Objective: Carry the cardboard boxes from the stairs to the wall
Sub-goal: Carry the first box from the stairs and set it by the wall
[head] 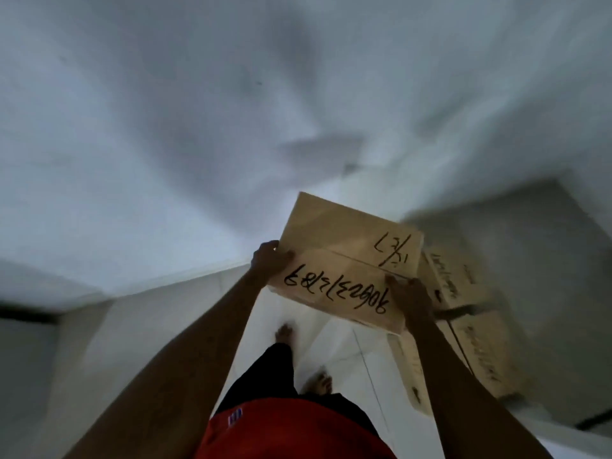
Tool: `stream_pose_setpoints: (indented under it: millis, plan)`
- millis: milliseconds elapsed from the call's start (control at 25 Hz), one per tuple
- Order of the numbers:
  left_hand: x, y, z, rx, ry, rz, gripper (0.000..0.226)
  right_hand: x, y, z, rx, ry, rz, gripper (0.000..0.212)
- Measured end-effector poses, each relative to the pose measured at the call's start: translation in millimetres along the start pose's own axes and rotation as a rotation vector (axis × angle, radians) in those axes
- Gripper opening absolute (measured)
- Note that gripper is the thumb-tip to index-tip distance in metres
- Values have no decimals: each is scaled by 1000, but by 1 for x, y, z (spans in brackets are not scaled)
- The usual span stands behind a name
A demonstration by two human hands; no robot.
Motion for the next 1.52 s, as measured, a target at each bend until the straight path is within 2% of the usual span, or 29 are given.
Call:
stream_pose_setpoints:
  millis: [200,560,720,840,960,1120,1280,1400,1520]
  plan:
    - [-105,-135,63,-142,214,162,50,125,-43,59,-184,-202,198,65]
    - [-279,-363,187,-273,478,457,57,368,-72,227,-400,-423,418,56]
    - [-355,-454,219,-328,531,502,60,478,-78,292,-421,-476,491,54]
    - [-392,-493,222,-361,566,497,56,533,-83,314,-409,-517,505,53]
    - [-438,-532,203,-396,581,449,48,602,-96,316,-394,-559,523,52]
    - [-496,-592,143,-429,568,394,51,706,-106,292,-356,-594,533,51]
    - [-524,-676,71,-434,577,381,51,806,-85,252,-344,-579,508,54]
    - [-525,-748,4,-459,520,325,60,884,-50,204,-292,-549,511,53]
    - [-522,-828,-65,-436,436,311,80,960,-9,149,-261,-533,528,51]
Point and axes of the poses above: each hand's wrist, its own z-axis away from the middle knuckle, its own x-axis out of the palm, y = z × x, the point moved 1 cm from there along -z, towards the middle knuckle, and after that the axes turned 7 degrees about -y, right-handed, at the moved point
